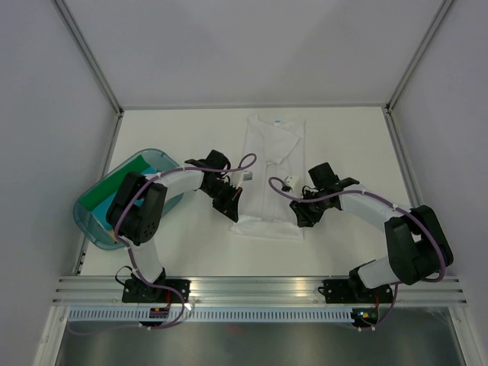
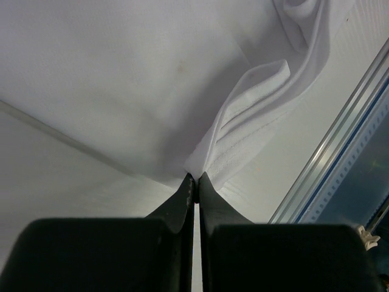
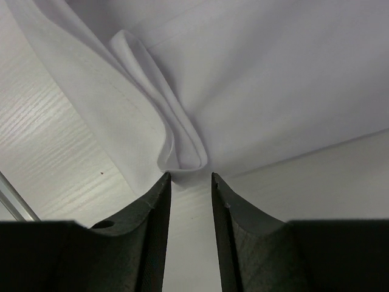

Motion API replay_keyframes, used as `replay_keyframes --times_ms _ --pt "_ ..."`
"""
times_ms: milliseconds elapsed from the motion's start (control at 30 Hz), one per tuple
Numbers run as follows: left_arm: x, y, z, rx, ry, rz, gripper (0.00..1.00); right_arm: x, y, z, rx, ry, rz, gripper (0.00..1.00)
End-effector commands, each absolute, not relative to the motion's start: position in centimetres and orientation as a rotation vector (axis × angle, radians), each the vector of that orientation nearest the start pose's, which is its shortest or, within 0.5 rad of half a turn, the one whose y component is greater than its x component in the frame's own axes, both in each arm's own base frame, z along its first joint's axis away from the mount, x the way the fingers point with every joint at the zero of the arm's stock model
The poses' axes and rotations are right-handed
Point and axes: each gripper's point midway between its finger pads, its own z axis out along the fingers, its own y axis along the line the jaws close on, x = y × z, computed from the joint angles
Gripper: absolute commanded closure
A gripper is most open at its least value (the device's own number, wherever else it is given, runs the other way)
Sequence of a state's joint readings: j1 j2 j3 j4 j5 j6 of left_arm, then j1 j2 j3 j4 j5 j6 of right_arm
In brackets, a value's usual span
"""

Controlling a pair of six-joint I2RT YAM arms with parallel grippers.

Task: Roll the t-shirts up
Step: Roll the tshirt

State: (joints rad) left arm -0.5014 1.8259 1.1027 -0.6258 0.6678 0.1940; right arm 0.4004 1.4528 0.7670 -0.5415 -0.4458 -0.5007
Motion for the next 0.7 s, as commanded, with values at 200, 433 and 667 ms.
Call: replay_keyframes --times_ms 200,433,667 --pt "25.1 -24.2 3.4 0.998 2.656 -0.946 0.91 23.4 16.7 8.0 -1.261 2.318 0.640 0.66" --pt "25.5 -24.1 3.6 0.980 2.657 -0.922 0.90 21.0 20.4 6.7 -1.320 2.267 0.935 1.00" --pt "25.6 -23.9 3.7 0.958 2.667 -0.917 0.85 21.4 19.8 3.1 -1.353 2.394 0.799 1.00"
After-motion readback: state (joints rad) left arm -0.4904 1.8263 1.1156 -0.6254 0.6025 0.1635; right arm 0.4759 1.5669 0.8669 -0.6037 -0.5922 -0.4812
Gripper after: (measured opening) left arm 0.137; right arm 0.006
